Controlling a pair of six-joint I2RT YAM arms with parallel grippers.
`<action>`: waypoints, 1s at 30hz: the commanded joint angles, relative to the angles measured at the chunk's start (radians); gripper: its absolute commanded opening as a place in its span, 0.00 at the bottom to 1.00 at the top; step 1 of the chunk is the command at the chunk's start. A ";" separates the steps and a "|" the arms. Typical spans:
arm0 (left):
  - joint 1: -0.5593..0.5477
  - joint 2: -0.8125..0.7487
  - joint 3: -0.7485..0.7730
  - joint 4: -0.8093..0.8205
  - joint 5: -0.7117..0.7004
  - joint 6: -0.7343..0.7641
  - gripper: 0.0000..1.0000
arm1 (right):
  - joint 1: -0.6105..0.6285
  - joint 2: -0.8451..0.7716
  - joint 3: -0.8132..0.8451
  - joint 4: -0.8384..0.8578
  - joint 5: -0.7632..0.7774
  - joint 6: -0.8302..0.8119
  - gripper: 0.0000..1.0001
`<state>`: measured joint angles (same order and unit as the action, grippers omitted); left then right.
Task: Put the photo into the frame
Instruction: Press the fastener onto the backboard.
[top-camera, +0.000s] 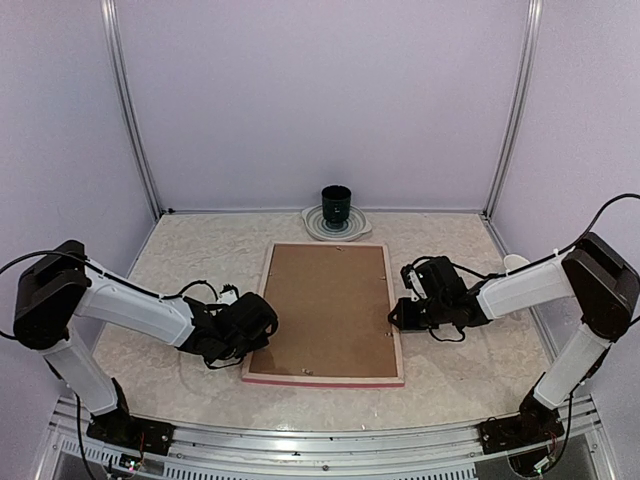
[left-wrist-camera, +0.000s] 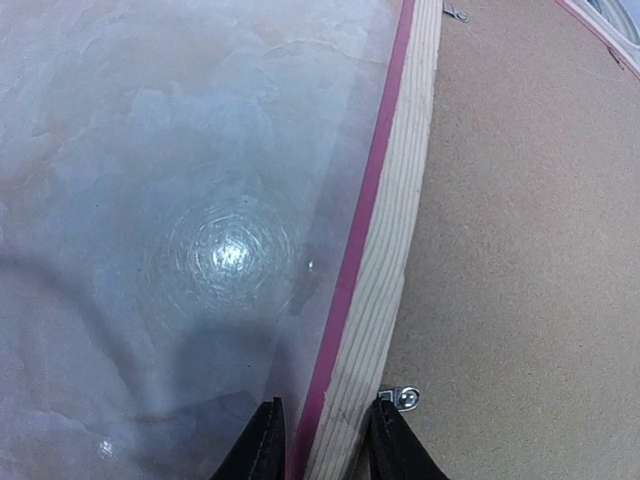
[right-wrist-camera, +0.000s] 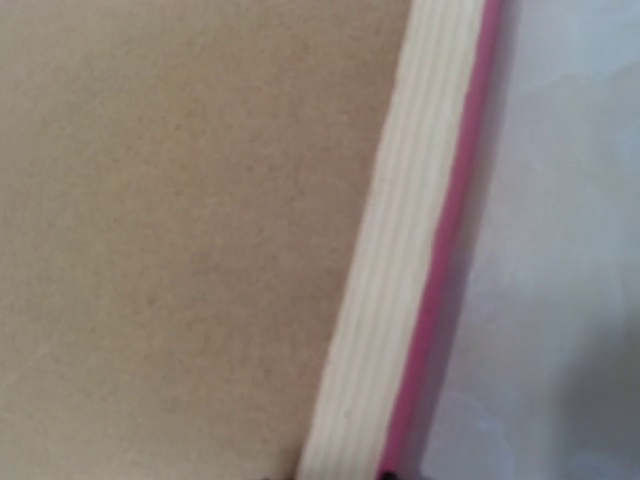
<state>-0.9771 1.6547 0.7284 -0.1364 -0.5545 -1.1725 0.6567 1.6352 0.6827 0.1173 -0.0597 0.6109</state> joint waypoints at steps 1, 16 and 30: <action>0.008 0.013 0.020 -0.109 -0.113 -0.002 0.32 | 0.024 0.012 -0.026 -0.102 -0.080 -0.094 0.00; -0.012 -0.042 0.111 -0.218 -0.023 0.186 0.44 | 0.024 0.020 0.018 -0.137 -0.079 -0.101 0.00; -0.015 -0.137 0.063 -0.193 0.012 0.215 0.67 | 0.030 -0.007 0.045 -0.177 -0.089 -0.097 0.03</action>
<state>-0.9890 1.5570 0.8066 -0.3382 -0.5560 -0.9890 0.6628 1.6352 0.7177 0.0395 -0.0967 0.5465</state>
